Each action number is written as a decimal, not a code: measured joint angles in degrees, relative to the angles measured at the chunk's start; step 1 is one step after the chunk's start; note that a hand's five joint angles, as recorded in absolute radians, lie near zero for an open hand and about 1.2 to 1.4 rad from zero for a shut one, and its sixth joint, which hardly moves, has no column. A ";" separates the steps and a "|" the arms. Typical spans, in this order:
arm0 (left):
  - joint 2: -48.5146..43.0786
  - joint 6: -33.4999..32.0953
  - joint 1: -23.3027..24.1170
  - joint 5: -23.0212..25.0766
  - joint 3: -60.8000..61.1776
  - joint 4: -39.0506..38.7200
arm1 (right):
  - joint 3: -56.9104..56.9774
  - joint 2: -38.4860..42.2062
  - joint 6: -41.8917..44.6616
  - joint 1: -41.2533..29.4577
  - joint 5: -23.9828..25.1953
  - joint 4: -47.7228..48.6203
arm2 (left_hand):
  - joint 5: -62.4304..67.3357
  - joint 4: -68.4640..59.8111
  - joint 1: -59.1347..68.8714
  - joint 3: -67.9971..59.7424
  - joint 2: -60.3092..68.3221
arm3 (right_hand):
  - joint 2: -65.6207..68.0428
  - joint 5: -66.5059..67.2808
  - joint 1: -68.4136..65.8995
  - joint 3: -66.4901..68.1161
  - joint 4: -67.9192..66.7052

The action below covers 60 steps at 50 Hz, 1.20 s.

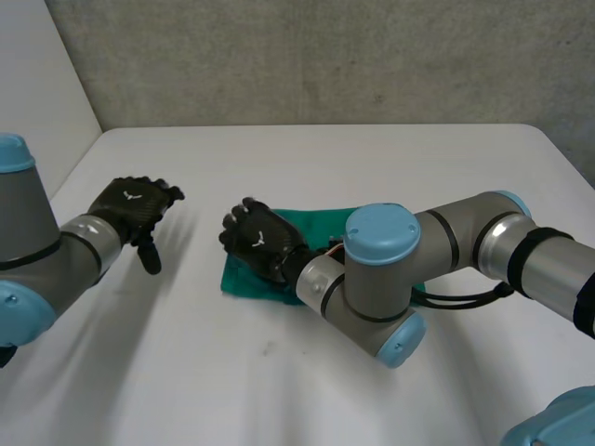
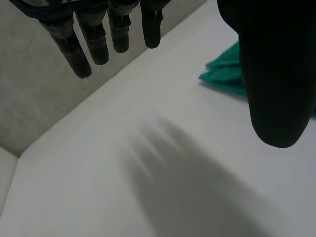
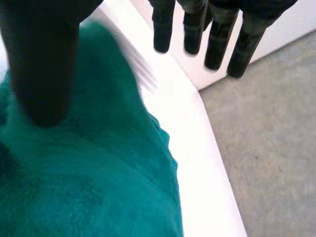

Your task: Fold the towel.

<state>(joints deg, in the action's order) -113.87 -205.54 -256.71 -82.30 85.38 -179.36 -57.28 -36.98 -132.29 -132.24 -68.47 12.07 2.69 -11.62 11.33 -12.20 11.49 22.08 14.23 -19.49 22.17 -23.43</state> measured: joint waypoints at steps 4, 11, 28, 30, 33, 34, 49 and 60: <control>-0.18 0.31 1.43 -0.05 -0.52 -1.61 | -1.22 -2.33 -2.69 1.18 -2.16 -0.60 | 0.05 0.00 0.00 0.00 0.00 | -9.38 -10.14 7.93 -10.03 10.11; -1.20 5.79 7.23 -0.22 -4.28 -8.04 | -10.01 -14.73 -20.10 9.19 -7.86 -4.82 | 0.00 0.00 0.00 0.00 0.00 | -9.54 -10.69 7.94 -10.20 10.13; -14.77 13.05 16.34 -0.79 -15.25 -10.08 | -27.96 -18.79 -30.01 24.75 -7.28 -9.96 | 0.00 0.00 0.00 0.00 0.00 | 3.90 0.66 -2.81 2.88 -1.62; -15.61 12.98 16.38 -0.87 -15.42 -10.06 | -28.36 -18.08 -29.94 25.52 -7.23 -9.55 | 0.00 0.00 0.00 0.00 0.00 | 21.92 16.97 -18.21 20.18 -18.75; -16.04 12.89 16.26 -0.95 -14.73 -9.91 | -28.51 -16.70 -29.84 26.99 -7.40 -8.75 | 0.00 0.00 0.00 0.00 0.00 | 44.30 39.86 -32.87 43.82 -42.85; -15.97 12.89 16.23 -0.95 -14.51 -9.89 | -28.51 -16.55 -29.82 27.22 -7.53 -8.65 | 0.02 0.00 0.00 0.00 0.00 | 45.14 40.93 -33.02 45.09 -44.16; -6.93 13.10 13.99 -1.33 -5.90 -9.43 | -23.94 -23.57 -22.51 24.28 -12.48 -4.91 | 0.02 0.00 0.00 0.00 0.00 | 45.16 42.04 -34.30 45.41 -44.78; -4.32 13.59 14.12 -10.74 -4.53 -9.75 | -15.04 -15.99 -13.45 3.38 -4.10 -6.23 | -0.01 0.00 0.00 0.00 0.00 | 35.00 34.06 -26.53 36.35 -35.53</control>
<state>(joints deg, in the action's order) -118.18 -191.96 -242.59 -93.04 80.86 -189.11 -72.32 -52.98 -145.73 -128.86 -72.57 5.84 2.68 -11.62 11.33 -12.20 11.49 57.08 48.30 -46.02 58.53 -58.96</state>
